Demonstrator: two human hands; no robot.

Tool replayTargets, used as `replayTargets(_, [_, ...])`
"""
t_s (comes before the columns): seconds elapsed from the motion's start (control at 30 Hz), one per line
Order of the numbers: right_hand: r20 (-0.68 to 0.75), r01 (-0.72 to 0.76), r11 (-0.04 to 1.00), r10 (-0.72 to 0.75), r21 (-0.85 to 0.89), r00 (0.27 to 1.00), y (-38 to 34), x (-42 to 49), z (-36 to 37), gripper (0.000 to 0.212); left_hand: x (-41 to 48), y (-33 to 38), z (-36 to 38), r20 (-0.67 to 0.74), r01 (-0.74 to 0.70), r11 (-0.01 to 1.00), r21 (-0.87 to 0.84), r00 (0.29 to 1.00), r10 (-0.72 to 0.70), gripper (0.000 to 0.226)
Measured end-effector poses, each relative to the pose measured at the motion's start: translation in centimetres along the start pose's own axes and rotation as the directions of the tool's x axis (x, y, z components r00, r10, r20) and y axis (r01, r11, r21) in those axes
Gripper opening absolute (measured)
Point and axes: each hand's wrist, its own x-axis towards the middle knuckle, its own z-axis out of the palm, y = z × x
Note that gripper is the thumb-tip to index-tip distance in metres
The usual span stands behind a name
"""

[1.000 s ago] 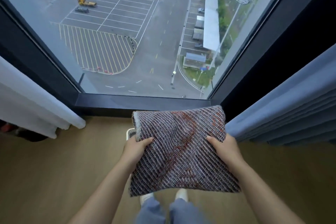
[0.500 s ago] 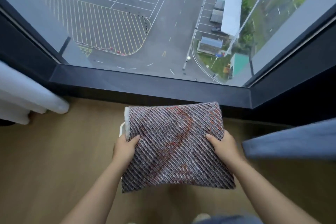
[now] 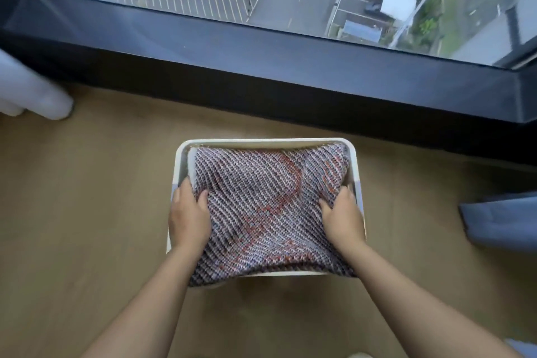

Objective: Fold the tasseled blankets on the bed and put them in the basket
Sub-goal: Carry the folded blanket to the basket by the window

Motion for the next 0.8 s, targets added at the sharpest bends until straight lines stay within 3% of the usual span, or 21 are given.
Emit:
replayTargets(0.07, [-0.121, 0.102, 0.995, -0.101, 0.007, 0.988, -0.1, -0.9, -0.3, 0.061, -0.7, 0.4, -0.2, 0.019, -0.069, 0.994, 0.079, 0.998, 0.068, 0.064])
replayTargets(0.13, [-0.141, 0.315, 0.942, -0.329, -0.115, 0.934, -0.3, -1.8, -0.5, 0.093, -1.8, 1.0, 0.1, 0.178, -0.272, 0.907, 0.32, 0.958, 0.224, 0.092])
replayTargets(0.2, [0.094, 0.498, 0.812, -0.495, -0.303, 0.864, -0.8, -2.4, -0.5, 0.122, -3.0, 0.8, 0.8, 0.375, -0.467, 0.746, 0.474, 0.874, 0.31, 0.107])
replayTargets(0.23, [0.223, 0.544, 0.744, -0.497, -0.388, 0.838, -0.8, -2.2, -0.4, 0.13, -3.3, 0.6, 1.0, 0.45, -0.503, 0.699, 0.508, 0.847, 0.282, 0.112])
replayTargets(0.33, [0.397, 0.51, 0.649, -0.328, -0.565, 0.857, 0.2, -0.6, 0.0, 0.138, -2.9, -1.0, 1.7, 0.544, -0.489, 0.646, 0.587, 0.828, 0.132, 0.127])
replayTargets(0.47, [0.389, 0.438, 0.63, -0.225, -0.642, 0.893, 1.9, 2.1, 3.3, 0.138, -0.4, -2.2, 5.5, 0.54, -0.487, 0.559, 0.671, 0.838, 0.081, 0.135])
replayTargets(0.63, [0.364, 0.41, 0.646, -0.213, -0.644, 0.907, 2.8, 4.2, 6.3, 0.14, 1.3, -2.8, 8.7, 0.53, -0.476, 0.513, 0.714, 0.846, 0.047, 0.135])
replayTargets(0.8, [0.499, 0.461, 0.688, -0.164, -0.56, 0.851, 0.9, 2.9, 3.2, 0.132, 0.5, -0.5, 5.9, 0.613, -0.508, 0.516, 0.689, 0.789, -0.042, 0.129])
